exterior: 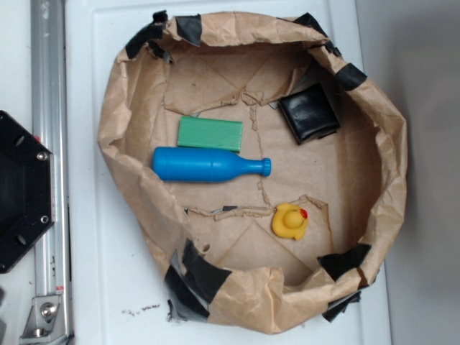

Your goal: Grab the yellow duck.

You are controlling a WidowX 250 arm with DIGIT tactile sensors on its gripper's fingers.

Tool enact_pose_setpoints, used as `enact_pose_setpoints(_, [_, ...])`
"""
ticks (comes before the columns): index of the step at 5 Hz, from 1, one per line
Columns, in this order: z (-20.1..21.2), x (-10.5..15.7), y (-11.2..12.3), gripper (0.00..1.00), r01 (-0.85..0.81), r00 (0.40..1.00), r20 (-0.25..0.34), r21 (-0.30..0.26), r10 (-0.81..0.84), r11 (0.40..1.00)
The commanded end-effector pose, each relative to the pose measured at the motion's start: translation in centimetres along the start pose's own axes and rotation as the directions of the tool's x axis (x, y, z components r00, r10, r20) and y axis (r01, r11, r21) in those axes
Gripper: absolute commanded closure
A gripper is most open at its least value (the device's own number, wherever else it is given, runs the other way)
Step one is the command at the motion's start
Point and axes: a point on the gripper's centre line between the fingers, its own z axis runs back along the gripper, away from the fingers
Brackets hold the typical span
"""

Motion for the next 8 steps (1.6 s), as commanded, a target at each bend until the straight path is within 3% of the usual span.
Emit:
enact_pose_setpoints(1, [0.0, 0.0, 0.0, 0.00, 0.000, 1.000, 0.000, 0.000, 0.000, 1.000])
enact_pose_setpoints(2, [-2.3, 4.8, 2.3, 0.00, 0.041, 0.999, 0.031, 0.039, -0.042, 0.998])
enact_pose_setpoints(3, [-5.0, 9.9, 1.9, 0.00, 0.181, 0.979, 0.083, 0.085, -0.188, 0.980])
enact_pose_setpoints(4, [-7.8, 12.7, 1.2, 0.00, 0.301, 0.947, 0.088, 0.092, -0.308, 0.949])
enact_pose_setpoints(6, [-10.6, 16.6, 1.0, 0.00, 0.306, 0.941, 0.146, 0.029, -0.307, 0.952])
enact_pose_setpoints(7, [-13.7, 17.7, 0.5, 0.00, 0.375, 0.917, 0.124, 0.063, -0.380, 0.925])
enact_pose_setpoints(8, [-16.9, 18.2, -0.3, 0.00, 0.399, 0.913, 0.069, 0.060, -0.402, 0.915])
